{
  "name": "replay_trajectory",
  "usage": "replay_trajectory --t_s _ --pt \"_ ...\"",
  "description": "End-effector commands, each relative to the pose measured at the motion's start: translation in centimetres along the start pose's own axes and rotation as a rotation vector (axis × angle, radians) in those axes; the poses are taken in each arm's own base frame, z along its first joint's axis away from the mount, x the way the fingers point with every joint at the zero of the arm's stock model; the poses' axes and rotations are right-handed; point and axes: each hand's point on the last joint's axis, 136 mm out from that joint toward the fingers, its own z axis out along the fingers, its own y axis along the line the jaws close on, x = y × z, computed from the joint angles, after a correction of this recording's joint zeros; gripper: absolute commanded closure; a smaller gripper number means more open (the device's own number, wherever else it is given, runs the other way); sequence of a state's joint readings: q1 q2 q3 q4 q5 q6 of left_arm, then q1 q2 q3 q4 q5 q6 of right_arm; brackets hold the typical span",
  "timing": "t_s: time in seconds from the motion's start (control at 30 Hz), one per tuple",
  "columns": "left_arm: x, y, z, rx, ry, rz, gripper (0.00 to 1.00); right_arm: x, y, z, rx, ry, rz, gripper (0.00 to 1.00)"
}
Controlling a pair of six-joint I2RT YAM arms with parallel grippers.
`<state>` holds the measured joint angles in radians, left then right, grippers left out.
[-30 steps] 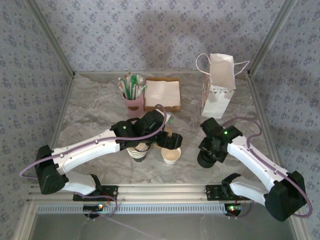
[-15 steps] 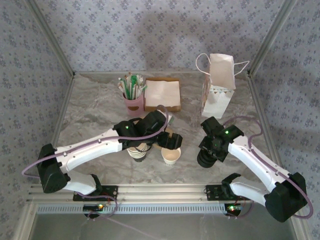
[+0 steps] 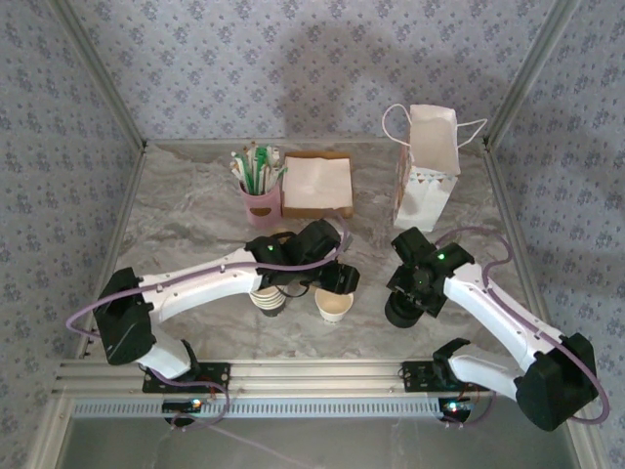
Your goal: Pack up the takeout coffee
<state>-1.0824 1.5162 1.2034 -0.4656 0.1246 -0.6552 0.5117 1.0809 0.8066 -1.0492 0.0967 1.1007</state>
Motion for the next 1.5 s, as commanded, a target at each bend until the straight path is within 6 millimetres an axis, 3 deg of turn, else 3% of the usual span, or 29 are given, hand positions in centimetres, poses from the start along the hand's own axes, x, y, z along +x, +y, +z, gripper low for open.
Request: replay_trajectory --t_s 0.0,0.4,1.03,1.47 --pt "-1.0 -1.8 -0.1 0.062 -0.024 0.002 0.41 -0.1 -0.6 -0.1 0.022 0.001 -0.003 0.22" --pt "-1.2 -1.9 0.9 0.063 -0.012 0.002 0.42 0.0 -0.6 0.3 0.022 0.010 -0.003 0.14" --pt "-1.3 -1.9 1.3 0.060 -0.009 -0.001 0.43 0.0 -0.3 1.3 0.033 0.022 -0.005 0.17" --pt "-1.3 -1.8 1.6 0.061 -0.008 -0.008 0.42 0.6 -0.3 1.3 0.024 0.049 -0.005 0.26"
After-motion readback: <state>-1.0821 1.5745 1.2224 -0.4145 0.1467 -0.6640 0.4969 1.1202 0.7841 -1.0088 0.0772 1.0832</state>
